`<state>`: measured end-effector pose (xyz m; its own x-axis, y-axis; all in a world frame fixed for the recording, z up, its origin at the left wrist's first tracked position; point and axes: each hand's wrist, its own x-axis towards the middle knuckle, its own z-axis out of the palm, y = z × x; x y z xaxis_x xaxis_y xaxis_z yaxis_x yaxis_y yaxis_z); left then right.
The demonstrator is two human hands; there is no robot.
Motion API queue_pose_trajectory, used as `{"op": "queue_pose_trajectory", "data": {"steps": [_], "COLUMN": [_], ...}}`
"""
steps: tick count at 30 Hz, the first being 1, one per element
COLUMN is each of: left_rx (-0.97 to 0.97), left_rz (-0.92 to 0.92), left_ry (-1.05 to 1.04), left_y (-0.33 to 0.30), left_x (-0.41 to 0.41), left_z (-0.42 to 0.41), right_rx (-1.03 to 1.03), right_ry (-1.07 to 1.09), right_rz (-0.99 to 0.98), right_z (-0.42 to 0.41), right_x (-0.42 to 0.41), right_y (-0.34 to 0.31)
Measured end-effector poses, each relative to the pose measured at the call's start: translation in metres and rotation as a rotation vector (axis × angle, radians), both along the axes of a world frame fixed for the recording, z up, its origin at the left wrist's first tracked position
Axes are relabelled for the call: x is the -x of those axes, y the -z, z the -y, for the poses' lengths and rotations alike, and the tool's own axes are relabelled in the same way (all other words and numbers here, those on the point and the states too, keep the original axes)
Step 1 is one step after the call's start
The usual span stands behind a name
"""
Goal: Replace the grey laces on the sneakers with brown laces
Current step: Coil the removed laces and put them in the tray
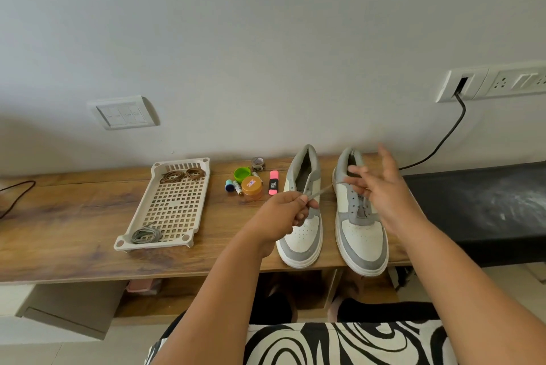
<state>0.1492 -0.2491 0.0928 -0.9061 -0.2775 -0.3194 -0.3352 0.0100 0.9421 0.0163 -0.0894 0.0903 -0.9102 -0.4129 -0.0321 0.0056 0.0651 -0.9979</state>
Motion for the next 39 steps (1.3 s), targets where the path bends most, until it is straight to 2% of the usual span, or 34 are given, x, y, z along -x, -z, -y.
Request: {"op": "queue_pose_trajectory", "data": {"steps": [4, 7, 11, 13, 17, 20, 32, 39], "left_rx": [-0.197, -0.307, -0.386, -0.342, -0.040, 0.095, 0.070, 0.033], "left_rz": [-0.031, -0.053, -0.082, -0.081, -0.037, 0.001, 0.007, -0.016], "left_ry": [-0.047, -0.066, -0.038, -0.021, 0.112, 0.178, 0.127, 0.121], "left_y": [-0.004, -0.005, -0.007, -0.007, -0.010, -0.012, -0.014, -0.012], "left_x": [-0.002, -0.002, -0.001, -0.002, -0.006, -0.007, -0.006, -0.005], "left_z": [0.003, 0.004, 0.004, 0.004, 0.000, -0.006, -0.006, -0.005], "right_rx": [-0.377, -0.377, -0.355, -0.372, -0.413, -0.405, -0.349, -0.394], "right_ry": [-0.342, -0.349, -0.309, -0.248, -0.194, -0.177, -0.128, -0.205], "right_rz": [-0.391, -0.630, -0.797, -0.837, -0.900, -1.007, -0.999, -0.856], "right_z": [0.007, 0.018, 0.029, 0.029, 0.022, 0.021, 0.022, 0.021], "right_x": [-0.019, -0.029, -0.031, -0.029, -0.021, -0.020, -0.021, -0.018], "right_y": [0.001, 0.010, 0.022, 0.024, 0.021, 0.018, 0.017, 0.022]}}
